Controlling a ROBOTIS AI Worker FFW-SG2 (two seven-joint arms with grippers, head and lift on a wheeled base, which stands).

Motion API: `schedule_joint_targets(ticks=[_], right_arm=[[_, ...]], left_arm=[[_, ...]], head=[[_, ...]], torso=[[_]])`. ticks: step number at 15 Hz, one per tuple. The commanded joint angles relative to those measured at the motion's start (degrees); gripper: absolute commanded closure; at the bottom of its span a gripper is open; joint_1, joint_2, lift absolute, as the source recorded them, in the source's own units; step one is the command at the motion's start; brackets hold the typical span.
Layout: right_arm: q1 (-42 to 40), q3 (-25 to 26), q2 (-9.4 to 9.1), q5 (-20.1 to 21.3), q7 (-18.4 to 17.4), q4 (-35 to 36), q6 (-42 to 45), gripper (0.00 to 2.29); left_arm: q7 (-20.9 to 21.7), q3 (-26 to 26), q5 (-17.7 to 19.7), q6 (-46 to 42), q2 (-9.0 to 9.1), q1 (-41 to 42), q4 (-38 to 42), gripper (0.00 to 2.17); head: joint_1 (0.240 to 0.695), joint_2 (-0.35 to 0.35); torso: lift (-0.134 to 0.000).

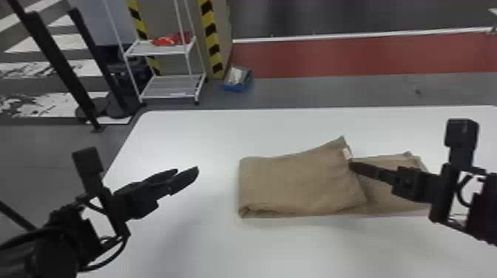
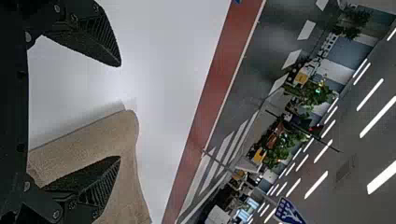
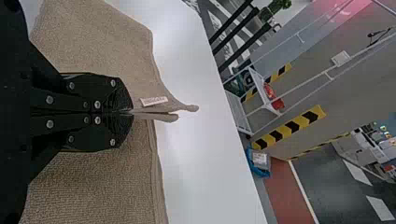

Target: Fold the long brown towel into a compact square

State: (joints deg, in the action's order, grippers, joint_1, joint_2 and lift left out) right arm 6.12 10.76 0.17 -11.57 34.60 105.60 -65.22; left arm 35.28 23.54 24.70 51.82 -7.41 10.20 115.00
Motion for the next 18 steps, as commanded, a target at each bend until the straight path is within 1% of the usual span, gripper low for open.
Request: schedule_joint_targets(ticks=[1, 2, 4, 7, 8, 9, 10, 11, 13, 15, 16, 18], right_arm=[[-1.64, 2.16, -0.23, -0.99, 0.12, 5.23, -3.47, 1.33], [-1.38, 3.83, -0.23, -0.91, 0.03, 4.71, -4.17, 1.33], [-0.59, 4.36, -0.23, -0.55, -0.05, -0.04, -2.06, 1.33], [1.7, 5.68, -0.23, -0.64, -0.05, -1.62, -2.59, 1.33], [1.35, 5.85, -0.23, -1.35, 0.12, -0.92, -4.17, 1.33], [0.47, 6.73, -0.23, -3.1, 0.56, 1.1, -5.23, 1.33], [-0.5, 9.28, -0.23, -4.86, 0.56, 3.3, -6.63, 1.33], [-0.76, 10.51, -0.23, -5.3, 0.47, 2.51, -6.81, 1.33], [0.47, 10.34, -0.23, -4.95, 0.47, -2.68, -4.17, 1.33], [2.67, 9.81, -0.23, -4.95, 0.56, -4.87, -2.94, 1.33], [3.37, 9.9, -0.23, -5.21, 0.56, -4.78, -3.47, 1.33], [2.23, 11.48, -0.23, -7.32, 0.82, -0.83, -8.57, 1.33]], left_arm=[[0.06, 0.02, 0.0, -0.17, 0.11, 0.17, 0.13, 0.21], [0.06, 0.02, 0.0, -0.17, 0.2, 0.17, 0.31, 0.21], [-0.12, 0.19, 0.0, -0.35, 0.29, 0.17, 0.4, 0.21], [-0.56, 0.1, -0.09, -0.35, 0.73, -0.18, 0.66, 0.21], [-0.65, 0.1, -0.26, -0.35, 0.73, -0.18, 0.75, 0.21], [-0.73, 0.1, -0.35, -0.35, 0.81, -0.18, 0.75, 0.21], [-0.73, 0.19, -0.44, -0.53, 1.17, -0.18, 0.92, 0.21], [-0.91, 0.28, -0.44, -0.53, 1.52, -0.18, 0.84, 0.21], [-1.17, 0.02, -0.97, -0.7, 1.96, -0.62, 0.48, 0.2], [-1.17, -0.34, -1.58, -0.88, 2.57, -1.15, 0.22, 0.21], [-1.17, -0.51, -1.93, -0.88, 2.66, -1.33, -0.04, 0.2], [-1.09, -0.51, -2.2, -1.23, 2.84, -1.5, -0.48, 0.2]], head=[[0.695, 0.142], [0.695, 0.14], [0.695, 0.125], [0.695, 0.104], [0.695, 0.1], [0.695, 0.098], [0.695, 0.098], [0.695, 0.1], [0.695, 0.082], [0.695, 0.076], [0.695, 0.075], [0.695, 0.074]], torso=[[-0.124], [-0.124], [-0.124], [-0.124], [-0.124], [-0.124], [-0.124], [-0.124], [-0.124], [-0.124], [-0.124], [-0.124]])
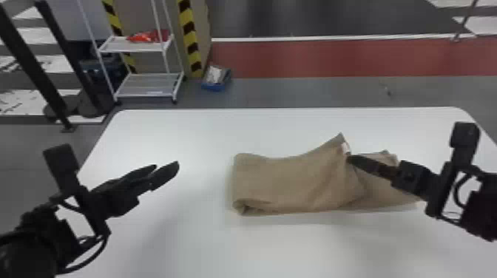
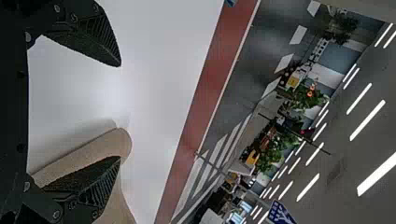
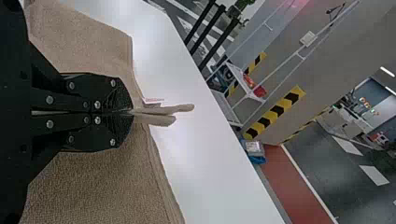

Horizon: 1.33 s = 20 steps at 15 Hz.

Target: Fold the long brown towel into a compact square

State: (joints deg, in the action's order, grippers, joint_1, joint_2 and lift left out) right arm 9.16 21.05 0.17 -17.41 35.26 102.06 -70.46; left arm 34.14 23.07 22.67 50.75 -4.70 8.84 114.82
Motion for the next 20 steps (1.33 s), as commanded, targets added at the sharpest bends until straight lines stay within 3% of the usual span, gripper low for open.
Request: schedule_joint_targets(ticks=[1, 6, 9, 15, 18, 20], right_arm=[[-1.78, 2.68, -0.23, -2.1, 0.16, 4.11, -3.68, 1.33], [1.04, 3.38, -0.23, -0.43, -0.37, -3.45, 1.24, 1.33], [0.51, 5.49, -0.23, -1.75, -0.01, 0.6, -3.51, 1.33], [2.62, 6.02, -0.23, 0.01, -0.63, -5.29, 0.18, 1.33], [2.0, 8.22, -0.23, -1.84, -0.01, -0.11, -6.14, 1.33], [1.92, 10.41, -0.23, -2.1, -0.45, -1.34, -5.62, 1.33]], left_arm=[[0.05, 0.13, -0.17, -0.69, 0.13, -0.14, -0.47, 0.21], [-0.04, -0.31, -0.44, -1.22, 0.22, -0.31, -1.09, 0.21], [0.05, -0.4, -0.61, -1.75, 0.13, -0.4, -1.44, 0.21], [0.14, -0.48, -0.61, -1.75, 0.4, -0.31, -1.61, 0.21], [0.22, -0.31, -0.61, -1.75, 0.4, -0.31, -1.88, 0.21], [0.14, -0.31, -0.61, -1.92, 0.31, -0.4, -1.88, 0.21]], head=[[0.695, 0.076], [0.695, 0.053], [0.695, 0.049], [0.695, 0.035], [0.695, 0.03], [0.695, 0.03]], torso=[[-0.124], [-0.124], [-0.124], [-0.124], [-0.124], [-0.124]])
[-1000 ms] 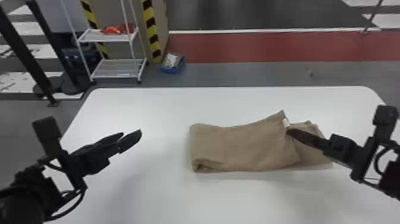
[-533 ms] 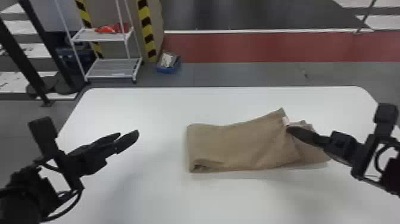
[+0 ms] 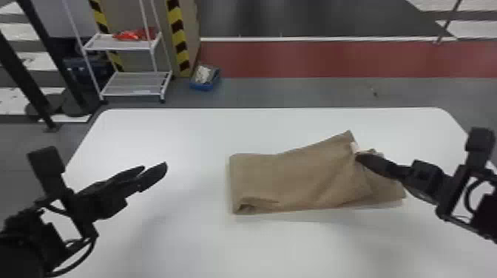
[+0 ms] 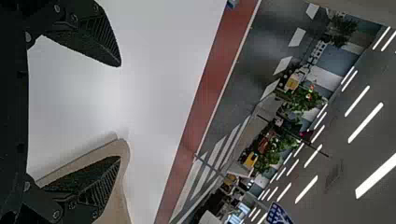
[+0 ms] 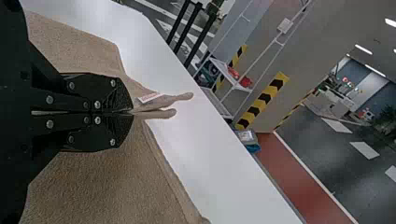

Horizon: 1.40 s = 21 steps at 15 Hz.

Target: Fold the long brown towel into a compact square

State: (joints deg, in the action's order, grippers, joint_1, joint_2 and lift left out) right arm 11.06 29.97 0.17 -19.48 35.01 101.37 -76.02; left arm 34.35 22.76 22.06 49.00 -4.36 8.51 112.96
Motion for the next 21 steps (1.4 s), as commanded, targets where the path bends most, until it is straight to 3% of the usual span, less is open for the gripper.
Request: schedule_joint_targets(ticks=[1, 5, 7, 10, 14, 17, 19, 21], right_arm=[[0.19, 1.06, -0.23, 0.32, -0.21, -2.85, 1.88, 1.33], [1.42, -0.88, -0.23, -0.12, 0.32, -6.01, 5.39, 1.33], [1.94, 0.97, -0.23, -1.0, 0.41, -3.38, 1.0, 1.33], [1.51, 4.75, -0.23, -0.91, 0.23, -4.96, 1.53, 1.33], [3.0, 2.46, -0.23, -0.38, 0.41, -9.44, 5.92, 1.33], [3.18, 4.92, -0.23, -4.07, 1.02, -5.49, 1.0, 1.33], [3.35, 7.74, 0.44, -3.02, 0.76, -6.8, 0.82, 1.33], [3.44, 6.86, 0.53, -0.82, 0.76, -11.99, 6.27, 1.33]], left_arm=[[-0.07, -0.09, 0.0, -0.35, -0.04, -0.25, -0.2, 0.21], [-0.16, -0.7, -0.17, -0.52, 0.14, -0.42, -0.64, 0.21], [-0.07, -0.7, -0.35, -0.52, 0.05, -0.42, -0.64, 0.21], [0.02, -0.7, -0.35, -0.7, 0.05, -0.25, -0.72, 0.21], [0.02, -1.49, -0.35, -0.87, 0.14, -0.25, -0.72, 0.21], [-0.07, -1.14, -0.44, -0.7, 0.05, -0.07, -0.37, 0.21], [0.02, -0.79, -0.44, -0.7, 0.05, 0.28, -0.37, 0.21], [0.02, -1.05, -0.44, -1.58, 0.05, 0.19, -1.43, 0.21]], head=[[0.695, 0.023], [0.695, 0.013], [0.695, 0.018], [0.695, 0.008], [0.695, -0.016], [0.695, -0.005], [0.695, -0.003], [0.695, -0.017]], torso=[[-0.124], [-0.124], [-0.124], [-0.124], [-0.124], [-0.124], [-0.124], [-0.124]])
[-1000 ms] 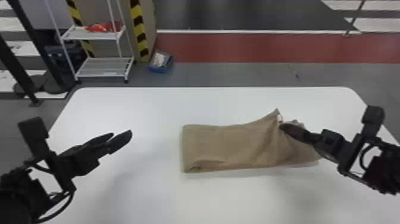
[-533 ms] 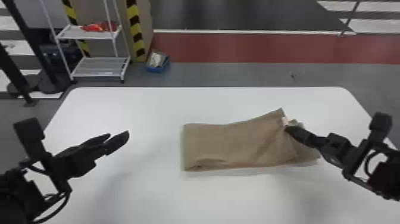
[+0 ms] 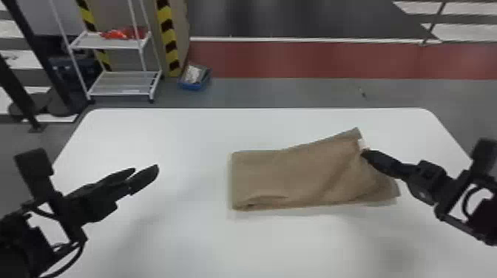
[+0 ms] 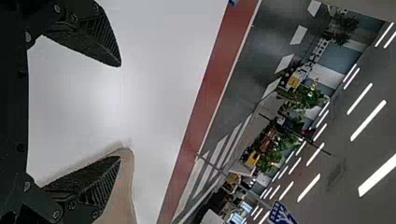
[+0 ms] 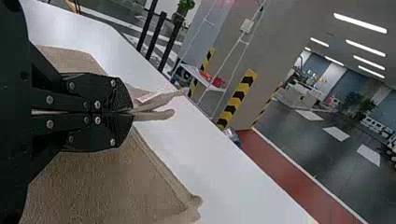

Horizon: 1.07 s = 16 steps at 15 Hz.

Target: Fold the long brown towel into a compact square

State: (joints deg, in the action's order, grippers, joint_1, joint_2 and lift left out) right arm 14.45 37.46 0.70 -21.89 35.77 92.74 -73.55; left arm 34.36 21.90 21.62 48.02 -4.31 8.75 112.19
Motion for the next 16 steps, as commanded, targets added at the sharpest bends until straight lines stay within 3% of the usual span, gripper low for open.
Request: schedule_joint_targets(ticks=[1, 4, 7, 9, 12, 16], right_arm=[[0.14, -1.51, -0.08, 2.64, -0.08, -5.82, 7.84, 1.33], [1.29, -2.13, 0.27, 2.91, -0.08, -7.93, 9.6, 1.33], [-0.38, 0.77, 0.8, -1.31, 0.35, 0.42, -1.12, 1.33], [0.14, 4.38, 3.79, -1.66, -0.17, -0.63, -2.35, 1.33], [1.02, 1.3, 3.35, 1.94, -0.26, -8.02, 6.26, 1.33], [2.16, -0.55, 3.26, 0.8, 0.18, -7.05, 3.1, 1.33]], left_arm=[[-0.09, -0.55, 0.0, -1.12, 0.09, -0.13, -0.83, 0.21], [-0.09, -0.63, 0.0, -1.12, 0.09, -0.05, -0.83, 0.21], [0.0, -0.55, -0.53, -1.3, 0.09, -0.05, -0.92, 0.21], [0.0, -0.28, -0.53, -1.3, 0.09, -0.05, -1.01, 0.21], [0.0, -0.72, -0.62, -2.18, 0.18, -0.05, -1.18, 0.21], [0.0, -0.72, -0.97, -2.18, 0.44, 0.04, -1.27, 0.21]], head=[[0.695, -0.031], [0.695, -0.039], [0.695, -0.036], [0.695, -0.036], [0.695, -0.074], [0.695, -0.079]], torso=[[-0.124], [-0.124], [-0.124], [-0.124], [-0.124], [-0.124]])
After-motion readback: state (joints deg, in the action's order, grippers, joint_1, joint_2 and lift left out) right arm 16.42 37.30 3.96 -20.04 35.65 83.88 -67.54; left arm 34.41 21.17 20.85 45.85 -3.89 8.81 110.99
